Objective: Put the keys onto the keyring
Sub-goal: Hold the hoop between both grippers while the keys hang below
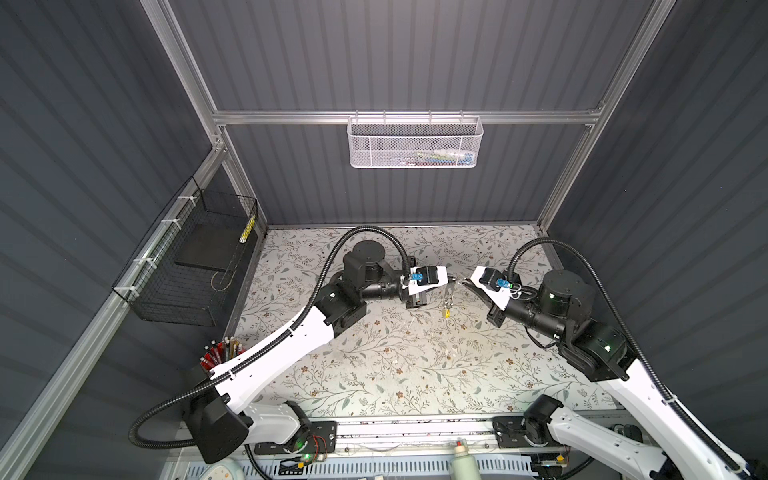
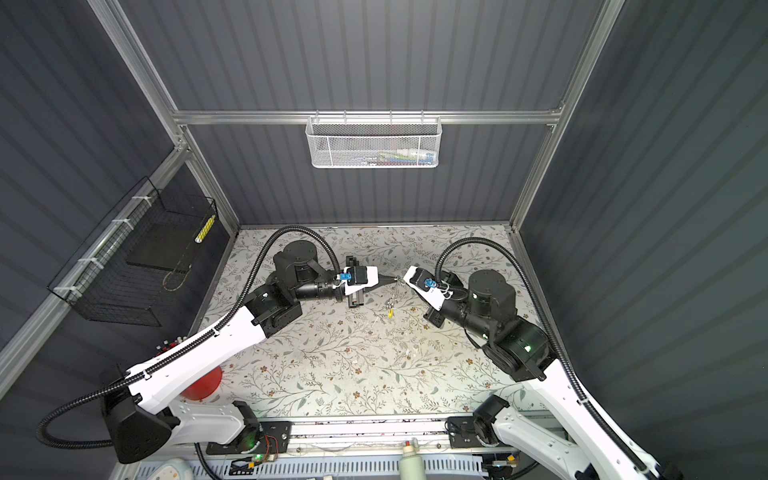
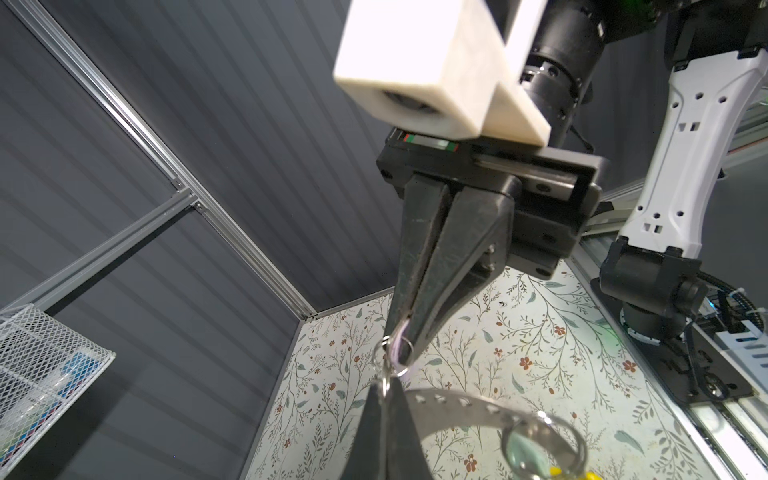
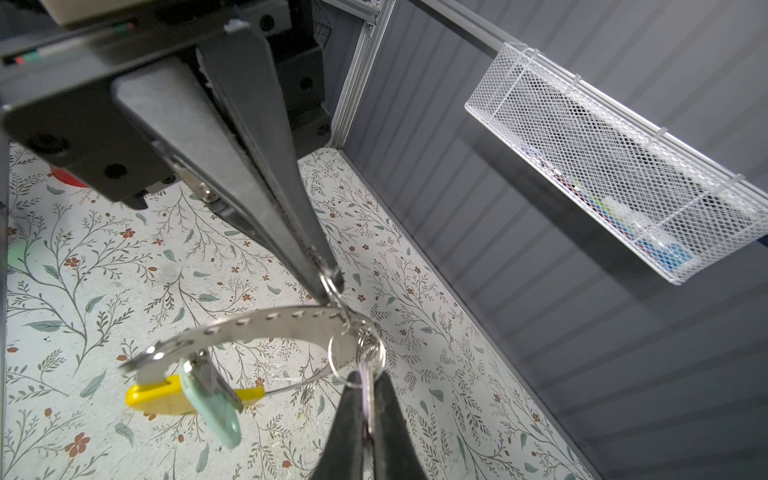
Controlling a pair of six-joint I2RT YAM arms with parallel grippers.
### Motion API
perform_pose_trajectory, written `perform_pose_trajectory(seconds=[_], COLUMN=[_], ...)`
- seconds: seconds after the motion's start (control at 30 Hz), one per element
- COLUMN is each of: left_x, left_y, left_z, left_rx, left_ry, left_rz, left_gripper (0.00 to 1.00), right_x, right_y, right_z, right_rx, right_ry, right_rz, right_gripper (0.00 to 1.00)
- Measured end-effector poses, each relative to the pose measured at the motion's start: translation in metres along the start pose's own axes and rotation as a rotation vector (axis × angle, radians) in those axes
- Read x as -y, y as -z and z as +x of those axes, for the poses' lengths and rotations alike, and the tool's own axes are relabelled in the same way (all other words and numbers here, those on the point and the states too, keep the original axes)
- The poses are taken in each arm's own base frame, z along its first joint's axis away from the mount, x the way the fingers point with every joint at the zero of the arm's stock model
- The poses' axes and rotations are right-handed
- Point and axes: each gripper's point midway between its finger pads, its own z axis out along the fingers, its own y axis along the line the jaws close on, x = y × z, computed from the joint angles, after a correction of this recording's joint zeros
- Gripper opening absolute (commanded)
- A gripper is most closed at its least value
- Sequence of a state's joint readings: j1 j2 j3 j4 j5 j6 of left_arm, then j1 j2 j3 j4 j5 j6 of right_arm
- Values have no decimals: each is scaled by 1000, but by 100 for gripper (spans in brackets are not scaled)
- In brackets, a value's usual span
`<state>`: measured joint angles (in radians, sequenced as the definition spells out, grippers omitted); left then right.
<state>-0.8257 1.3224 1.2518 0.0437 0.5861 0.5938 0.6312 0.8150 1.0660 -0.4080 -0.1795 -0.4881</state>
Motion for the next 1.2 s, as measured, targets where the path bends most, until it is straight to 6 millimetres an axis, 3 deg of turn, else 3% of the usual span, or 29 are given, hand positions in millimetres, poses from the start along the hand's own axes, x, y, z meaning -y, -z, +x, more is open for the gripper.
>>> perform_pose_trajectory(seconds=[0.5,1.2], left_x=[2,-3], left_y=[1,3], left_z=[-1,-32], left_rx=[-22,174], left_ry=[-32,110], left_rz=[11,-21], left_gripper=[0,0], right_x=[-2,-14], right_y=[1,-6], right_z=[-2,-18], right_rx=[12,103], right_ry=[22,-12], right_rz=[-11,-93], right_gripper=[0,0])
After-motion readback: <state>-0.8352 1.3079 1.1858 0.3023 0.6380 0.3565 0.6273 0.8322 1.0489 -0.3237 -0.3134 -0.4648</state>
